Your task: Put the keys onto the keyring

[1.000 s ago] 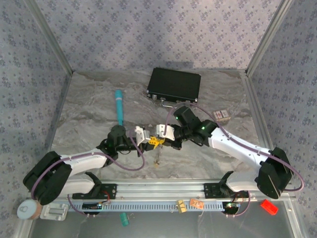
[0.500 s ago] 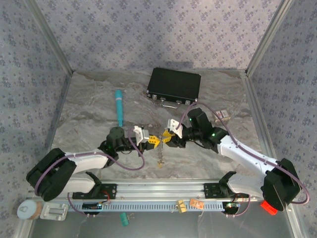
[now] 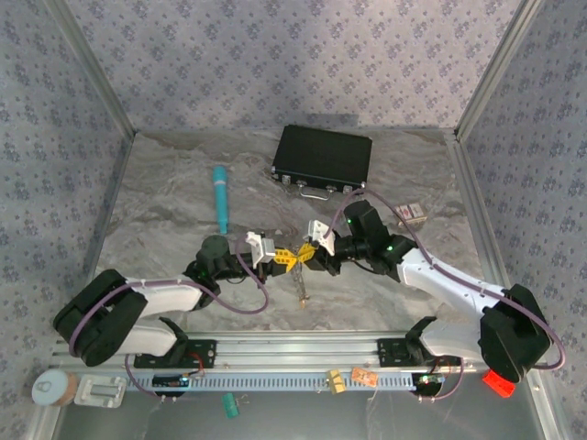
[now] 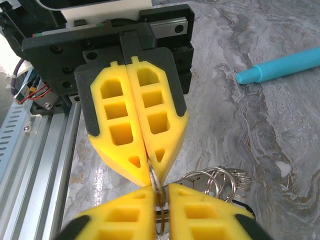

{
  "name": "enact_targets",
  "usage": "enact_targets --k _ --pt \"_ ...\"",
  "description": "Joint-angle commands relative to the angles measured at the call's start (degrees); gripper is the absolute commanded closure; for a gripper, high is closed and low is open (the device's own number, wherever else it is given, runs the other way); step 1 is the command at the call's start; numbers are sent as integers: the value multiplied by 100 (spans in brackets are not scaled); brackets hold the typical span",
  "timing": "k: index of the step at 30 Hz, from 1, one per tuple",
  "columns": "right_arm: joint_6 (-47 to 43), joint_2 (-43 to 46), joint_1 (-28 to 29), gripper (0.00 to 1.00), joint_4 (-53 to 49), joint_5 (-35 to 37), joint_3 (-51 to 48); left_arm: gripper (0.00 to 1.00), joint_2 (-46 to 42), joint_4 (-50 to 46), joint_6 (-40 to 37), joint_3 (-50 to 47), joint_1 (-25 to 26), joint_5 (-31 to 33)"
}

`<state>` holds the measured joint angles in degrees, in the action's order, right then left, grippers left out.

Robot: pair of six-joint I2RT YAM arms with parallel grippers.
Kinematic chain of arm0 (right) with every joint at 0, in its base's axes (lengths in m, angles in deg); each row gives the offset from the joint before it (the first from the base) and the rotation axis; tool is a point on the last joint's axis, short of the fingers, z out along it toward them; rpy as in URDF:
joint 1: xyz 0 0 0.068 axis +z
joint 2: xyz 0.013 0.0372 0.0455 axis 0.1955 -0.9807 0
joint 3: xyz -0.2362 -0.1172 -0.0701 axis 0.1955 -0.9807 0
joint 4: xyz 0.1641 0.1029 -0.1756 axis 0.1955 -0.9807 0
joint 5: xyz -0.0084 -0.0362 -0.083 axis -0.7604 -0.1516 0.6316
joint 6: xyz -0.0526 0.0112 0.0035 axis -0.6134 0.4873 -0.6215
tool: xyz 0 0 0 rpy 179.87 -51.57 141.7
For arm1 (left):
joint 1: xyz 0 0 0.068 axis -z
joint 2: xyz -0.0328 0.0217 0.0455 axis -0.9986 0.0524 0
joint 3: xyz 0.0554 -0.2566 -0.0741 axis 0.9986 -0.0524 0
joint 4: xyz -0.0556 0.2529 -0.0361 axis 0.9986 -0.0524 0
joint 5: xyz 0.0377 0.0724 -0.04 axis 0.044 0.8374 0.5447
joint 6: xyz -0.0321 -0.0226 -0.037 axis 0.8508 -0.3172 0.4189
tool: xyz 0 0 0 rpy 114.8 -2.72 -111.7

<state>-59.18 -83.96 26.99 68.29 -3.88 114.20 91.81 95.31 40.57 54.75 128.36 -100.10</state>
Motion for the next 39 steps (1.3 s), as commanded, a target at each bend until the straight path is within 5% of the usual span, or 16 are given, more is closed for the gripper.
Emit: enact_targets --k 1,10,23,28,33,39 --pt "23 -61 -47 100 13 -179 109 100 68 614 102 -9 60 -263" --pt "-802 -204 160 100 -1378 465 722 71 -445 -861 -528 155 159 389" --pt "-1524 -523 585 100 -2199 970 1346 85 -380 -1285 -738 270 176 205" --pt "-1593 -606 673 100 -2308 1026 1456 98 -387 -1279 -756 280 185 110" --pt "-905 -82 331 73 -1528 779 912 100 -468 -980 -562 172 194 102" --pt "-234 369 79 66 -1007 623 266 100 -379 -506 -387 53 267 149"
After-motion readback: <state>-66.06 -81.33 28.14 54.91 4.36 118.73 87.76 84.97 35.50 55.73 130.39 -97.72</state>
